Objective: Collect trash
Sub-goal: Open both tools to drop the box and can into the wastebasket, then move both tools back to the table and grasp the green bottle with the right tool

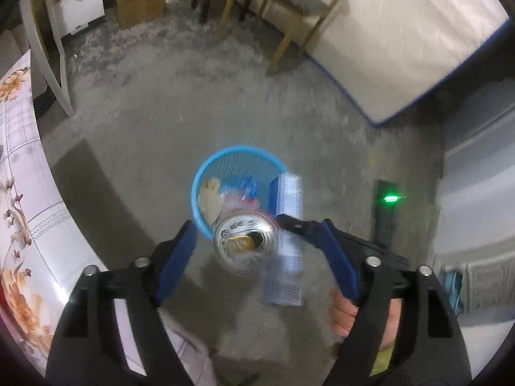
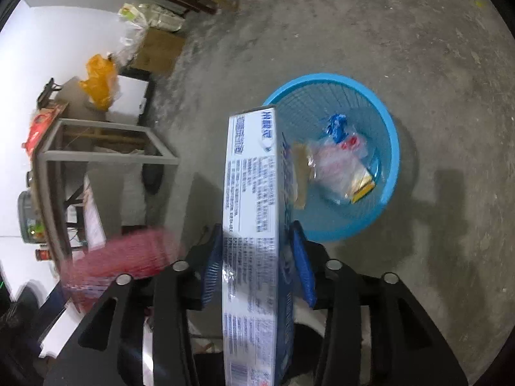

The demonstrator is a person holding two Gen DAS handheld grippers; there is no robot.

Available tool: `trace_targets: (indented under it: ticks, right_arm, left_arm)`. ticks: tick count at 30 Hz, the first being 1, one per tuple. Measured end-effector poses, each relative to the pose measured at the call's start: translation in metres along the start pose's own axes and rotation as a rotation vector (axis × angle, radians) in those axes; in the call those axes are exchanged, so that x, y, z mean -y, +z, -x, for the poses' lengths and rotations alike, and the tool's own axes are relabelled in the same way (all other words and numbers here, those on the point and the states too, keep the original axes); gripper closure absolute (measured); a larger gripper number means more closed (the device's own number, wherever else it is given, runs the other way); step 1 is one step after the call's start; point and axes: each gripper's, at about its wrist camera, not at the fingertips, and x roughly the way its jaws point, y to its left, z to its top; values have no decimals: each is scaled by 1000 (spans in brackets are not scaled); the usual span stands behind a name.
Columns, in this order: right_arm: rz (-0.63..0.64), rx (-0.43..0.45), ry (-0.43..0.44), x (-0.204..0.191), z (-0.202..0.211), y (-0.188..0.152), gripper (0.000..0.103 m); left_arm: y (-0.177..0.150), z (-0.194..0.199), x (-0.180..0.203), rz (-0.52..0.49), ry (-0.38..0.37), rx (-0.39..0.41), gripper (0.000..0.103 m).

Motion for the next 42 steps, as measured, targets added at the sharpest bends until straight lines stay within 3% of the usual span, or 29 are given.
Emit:
trace_targets:
  ticks: [6, 12, 20, 23, 28, 33, 36, 42]
  right_arm:
    - [19, -4, -98, 12, -28, 9, 56]
    - [29, -11, -135, 28, -34, -1, 56]
    - [54, 19, -95, 30, 3, -37, 56]
    - [92, 36, -67, 17, 24, -56, 49]
    - [167, 48, 11, -21, 56, -85, 43]
    - [305, 33, 114, -91, 73, -119, 38]
    - [399, -21, 171, -136, 66, -143, 38]
    - [630, -144, 207, -225, 41, -201, 38]
  left_arm:
    - [-13, 29, -15, -9, -2, 40, 28]
    - [-31, 61, -43, 24, 3, 72, 28]
    - [-81, 119, -68, 26, 22, 129, 28]
    - [-105, 143, -78, 35, 22, 172, 28]
    - [-145, 188, -105, 59, 45, 260, 28]
    - [-182, 231, -150, 157, 81, 356, 28]
    - [-205, 252, -179, 224, 110, 403, 28]
    - [-259, 290, -232, 358, 185, 487, 28]
